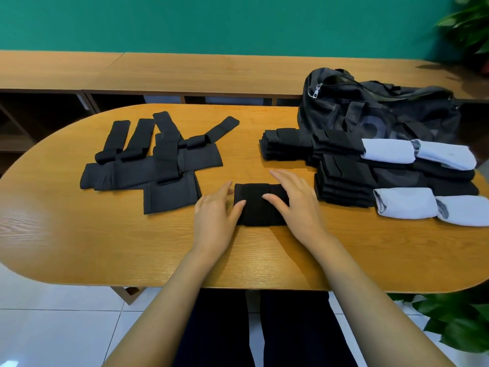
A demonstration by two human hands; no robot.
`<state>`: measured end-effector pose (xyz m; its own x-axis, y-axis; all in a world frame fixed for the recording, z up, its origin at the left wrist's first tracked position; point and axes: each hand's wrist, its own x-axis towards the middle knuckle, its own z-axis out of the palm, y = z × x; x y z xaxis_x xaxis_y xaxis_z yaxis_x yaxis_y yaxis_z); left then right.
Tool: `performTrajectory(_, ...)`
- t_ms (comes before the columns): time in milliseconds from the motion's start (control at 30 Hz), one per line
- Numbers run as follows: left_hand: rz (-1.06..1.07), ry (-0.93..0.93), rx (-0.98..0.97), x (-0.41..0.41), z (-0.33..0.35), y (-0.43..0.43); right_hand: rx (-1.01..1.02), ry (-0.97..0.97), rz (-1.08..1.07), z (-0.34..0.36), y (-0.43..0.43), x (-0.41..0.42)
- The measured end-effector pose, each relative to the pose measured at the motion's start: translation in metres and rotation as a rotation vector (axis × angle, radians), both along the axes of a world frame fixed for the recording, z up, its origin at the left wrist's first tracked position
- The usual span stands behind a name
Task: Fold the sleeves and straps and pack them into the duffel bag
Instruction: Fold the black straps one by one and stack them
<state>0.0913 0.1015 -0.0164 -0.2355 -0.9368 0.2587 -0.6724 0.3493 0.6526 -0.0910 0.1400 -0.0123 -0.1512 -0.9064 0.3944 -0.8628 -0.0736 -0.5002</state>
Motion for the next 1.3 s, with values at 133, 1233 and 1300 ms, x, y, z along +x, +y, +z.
performTrajectory(133, -0.123, -0.094, -0.013, 0.009, -0.006, -0.002, 0.059, 0.121, -0.022, -0.007, 0.010, 0.001)
performTrajectory(1233, -0.039, -0.330, -0.094, 0.021, -0.011, -0.012, 0.319, 0.420, -0.160, -0.010, 0.000, 0.009)
performTrajectory(1300, -0.022, -0.330, -0.078, 0.025, -0.013, -0.010, 0.351, 0.446, -0.141, -0.011, -0.005, 0.010)
